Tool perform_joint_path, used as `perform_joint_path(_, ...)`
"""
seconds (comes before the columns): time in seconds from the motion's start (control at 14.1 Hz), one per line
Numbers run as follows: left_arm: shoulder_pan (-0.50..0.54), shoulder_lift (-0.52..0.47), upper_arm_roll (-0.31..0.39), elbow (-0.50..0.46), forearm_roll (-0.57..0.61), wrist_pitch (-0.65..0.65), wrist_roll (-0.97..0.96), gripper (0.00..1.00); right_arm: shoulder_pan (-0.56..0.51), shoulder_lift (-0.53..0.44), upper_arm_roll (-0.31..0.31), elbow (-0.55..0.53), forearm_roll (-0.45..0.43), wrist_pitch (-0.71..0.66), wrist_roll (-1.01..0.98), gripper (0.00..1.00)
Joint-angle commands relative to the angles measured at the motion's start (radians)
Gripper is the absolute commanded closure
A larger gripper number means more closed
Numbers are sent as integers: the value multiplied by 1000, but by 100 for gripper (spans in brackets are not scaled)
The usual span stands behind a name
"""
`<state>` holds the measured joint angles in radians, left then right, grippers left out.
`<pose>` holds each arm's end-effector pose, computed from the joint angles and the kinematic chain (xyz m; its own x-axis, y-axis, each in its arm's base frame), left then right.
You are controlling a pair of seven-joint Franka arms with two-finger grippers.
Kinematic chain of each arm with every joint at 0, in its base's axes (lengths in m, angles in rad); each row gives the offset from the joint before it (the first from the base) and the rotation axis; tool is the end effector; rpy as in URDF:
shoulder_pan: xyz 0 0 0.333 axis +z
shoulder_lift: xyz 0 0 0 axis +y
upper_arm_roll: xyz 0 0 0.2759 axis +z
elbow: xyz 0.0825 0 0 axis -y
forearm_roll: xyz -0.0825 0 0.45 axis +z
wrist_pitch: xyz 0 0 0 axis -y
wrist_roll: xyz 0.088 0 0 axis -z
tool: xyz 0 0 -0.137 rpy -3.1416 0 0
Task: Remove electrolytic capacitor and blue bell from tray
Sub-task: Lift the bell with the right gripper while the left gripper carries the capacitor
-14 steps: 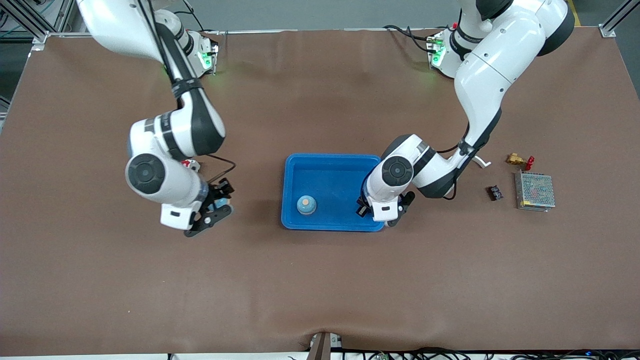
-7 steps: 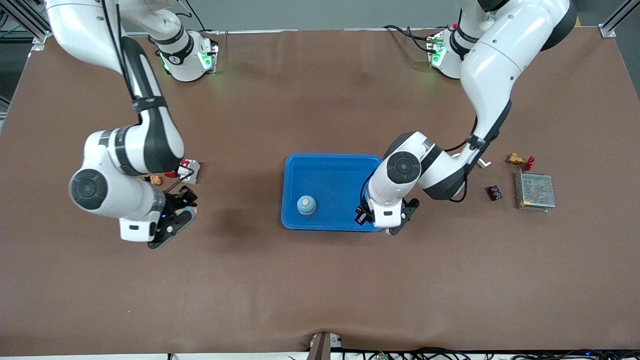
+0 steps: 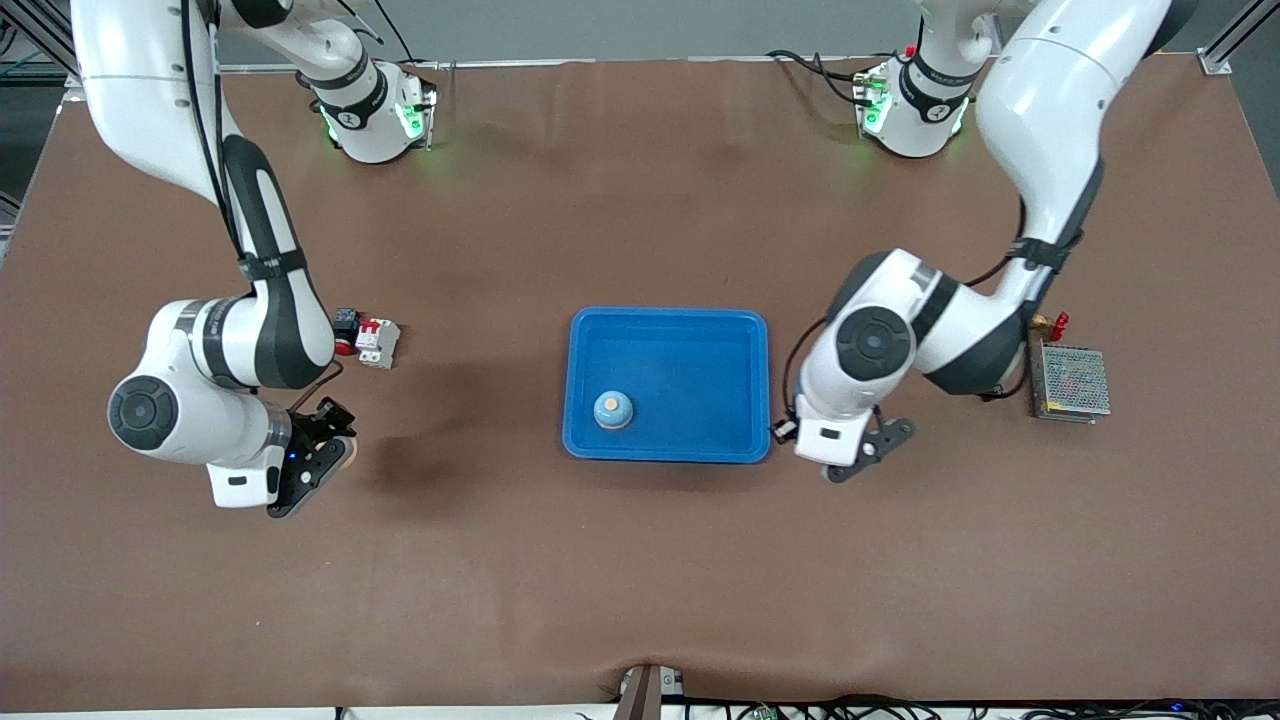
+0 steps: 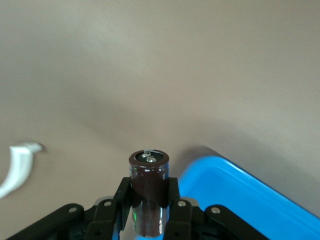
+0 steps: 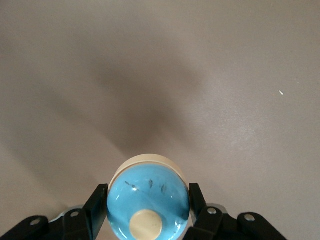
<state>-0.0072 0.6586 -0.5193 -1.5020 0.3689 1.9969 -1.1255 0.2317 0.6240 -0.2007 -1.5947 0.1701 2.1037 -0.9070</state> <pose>0.6624 -0.3086 0.2186 0.8708 0.4914 -0.0170 0.4893 -0.8694 -0.0690 0.7096 0.0410 0.1641 0.6387 0.7681 -0.0459 0.7630 -0.6399 -0.0915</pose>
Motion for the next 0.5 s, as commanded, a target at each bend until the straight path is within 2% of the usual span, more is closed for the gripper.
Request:
perform_joint_path(0.0,53,-60,-2,-85,5,-16,53,100,-40,23,15,-1,-15,35,-78,53)
perform_joint_path(0.43,229,-91,-2,-179,7,-6,69,100,-75,60,17,-5,-15,99,-167,53)
